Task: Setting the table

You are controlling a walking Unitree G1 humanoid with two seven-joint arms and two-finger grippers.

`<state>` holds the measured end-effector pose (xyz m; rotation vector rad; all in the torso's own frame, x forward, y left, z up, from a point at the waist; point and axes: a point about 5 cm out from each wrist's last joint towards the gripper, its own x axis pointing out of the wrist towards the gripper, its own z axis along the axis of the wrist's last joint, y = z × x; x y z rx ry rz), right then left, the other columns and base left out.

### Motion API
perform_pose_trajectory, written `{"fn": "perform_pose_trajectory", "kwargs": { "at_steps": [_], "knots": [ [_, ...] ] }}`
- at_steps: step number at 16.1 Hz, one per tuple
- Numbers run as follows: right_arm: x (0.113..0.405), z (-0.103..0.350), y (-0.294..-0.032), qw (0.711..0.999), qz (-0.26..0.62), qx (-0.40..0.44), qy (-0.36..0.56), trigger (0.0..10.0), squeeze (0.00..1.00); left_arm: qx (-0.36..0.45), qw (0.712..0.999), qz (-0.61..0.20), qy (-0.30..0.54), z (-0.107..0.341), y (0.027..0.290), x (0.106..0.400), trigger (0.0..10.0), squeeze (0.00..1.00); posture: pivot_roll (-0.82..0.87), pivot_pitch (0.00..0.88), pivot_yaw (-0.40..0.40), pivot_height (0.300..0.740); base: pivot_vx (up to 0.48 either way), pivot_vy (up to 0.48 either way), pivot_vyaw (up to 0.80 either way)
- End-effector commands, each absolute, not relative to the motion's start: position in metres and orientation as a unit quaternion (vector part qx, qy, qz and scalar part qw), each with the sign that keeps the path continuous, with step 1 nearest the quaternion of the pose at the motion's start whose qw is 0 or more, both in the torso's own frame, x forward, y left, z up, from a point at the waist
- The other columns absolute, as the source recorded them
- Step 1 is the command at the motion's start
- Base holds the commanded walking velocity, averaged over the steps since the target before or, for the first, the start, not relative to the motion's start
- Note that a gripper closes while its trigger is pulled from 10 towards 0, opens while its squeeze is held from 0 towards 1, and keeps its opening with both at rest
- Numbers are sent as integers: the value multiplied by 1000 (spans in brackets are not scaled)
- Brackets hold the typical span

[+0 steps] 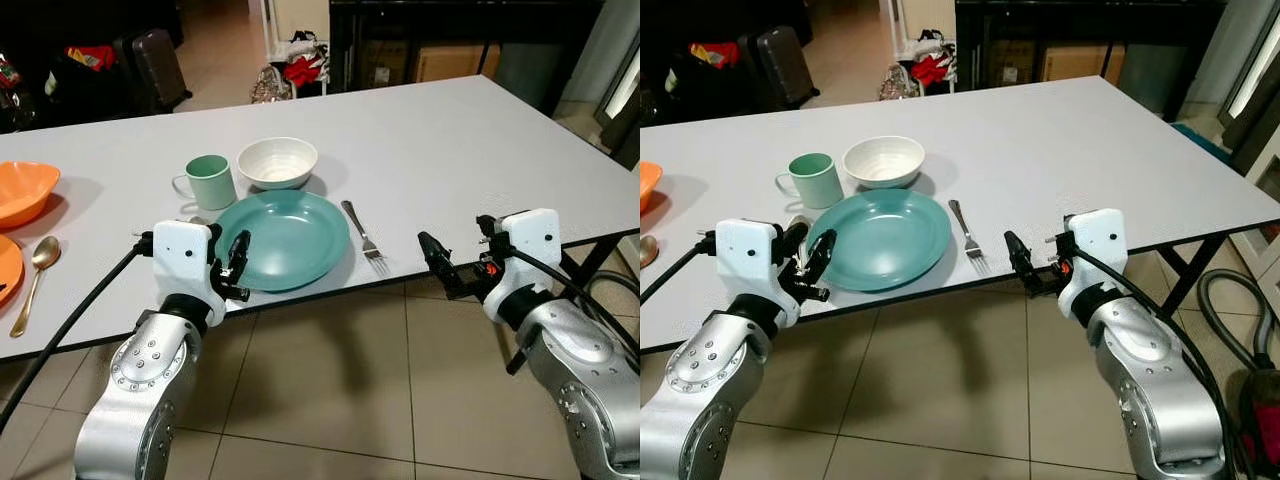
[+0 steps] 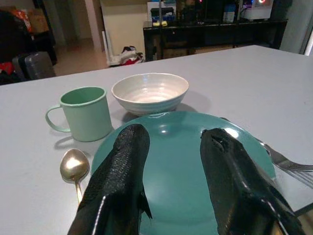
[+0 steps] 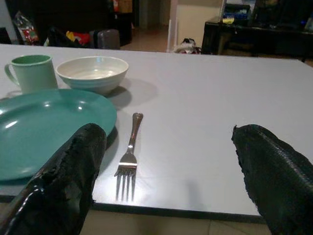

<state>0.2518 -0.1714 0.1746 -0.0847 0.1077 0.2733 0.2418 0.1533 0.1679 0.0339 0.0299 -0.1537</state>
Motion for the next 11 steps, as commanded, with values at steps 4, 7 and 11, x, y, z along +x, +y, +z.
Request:
{"fn": "perform_pose_trajectory", "kwargs": {
  "at_steps": [4, 7, 11],
  "knots": [
    [254, 176, -164, 988, 136, -52, 57, 10000, 0, 21, 997, -78, 12, 168, 155, 242, 10000, 0, -104, 0, 52, 740, 292, 0, 0],
    [256, 173, -160, 985, 143, -69, 66, 10000, 0, 21, 997, -68, 17, 166, 157, 235, 10000, 0, -80, 0, 34, 740, 295, 0, 533],
    [267, 176, -160, 985, 143, -60, 70, 10000, 0, 30, 997, -70, 19, 164, 161, 223, 10000, 0, -52, 0, 12, 740, 146, 0, 0]
  ]
}}
